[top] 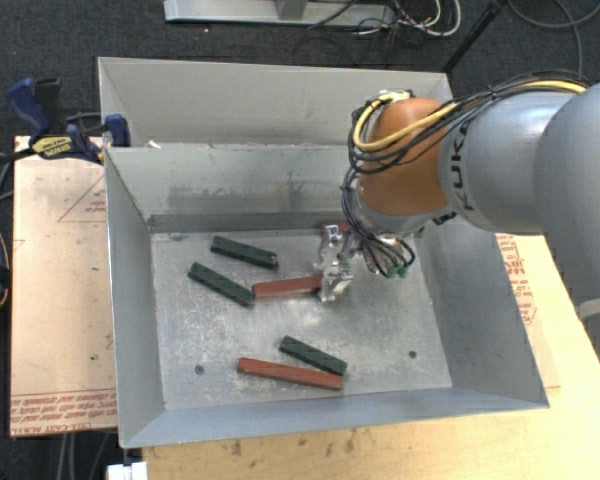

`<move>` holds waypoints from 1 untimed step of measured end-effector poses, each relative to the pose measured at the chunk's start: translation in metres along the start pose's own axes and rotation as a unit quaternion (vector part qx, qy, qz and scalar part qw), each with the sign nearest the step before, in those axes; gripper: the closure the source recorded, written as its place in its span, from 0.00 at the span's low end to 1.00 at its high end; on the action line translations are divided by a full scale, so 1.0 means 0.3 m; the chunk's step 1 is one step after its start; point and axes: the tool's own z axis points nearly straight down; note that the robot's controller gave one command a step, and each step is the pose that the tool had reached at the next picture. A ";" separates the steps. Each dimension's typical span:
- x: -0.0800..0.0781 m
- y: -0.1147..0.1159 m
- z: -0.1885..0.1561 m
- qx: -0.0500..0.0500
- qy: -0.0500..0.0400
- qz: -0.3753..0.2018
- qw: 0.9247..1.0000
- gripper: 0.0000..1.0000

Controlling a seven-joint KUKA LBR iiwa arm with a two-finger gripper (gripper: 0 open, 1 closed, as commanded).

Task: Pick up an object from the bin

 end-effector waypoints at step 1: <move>0.000 0.000 0.000 0.000 0.000 0.000 1.000 1.00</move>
Offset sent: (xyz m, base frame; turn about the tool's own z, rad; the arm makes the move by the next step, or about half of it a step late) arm 0.0072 0.0021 0.1716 -0.0515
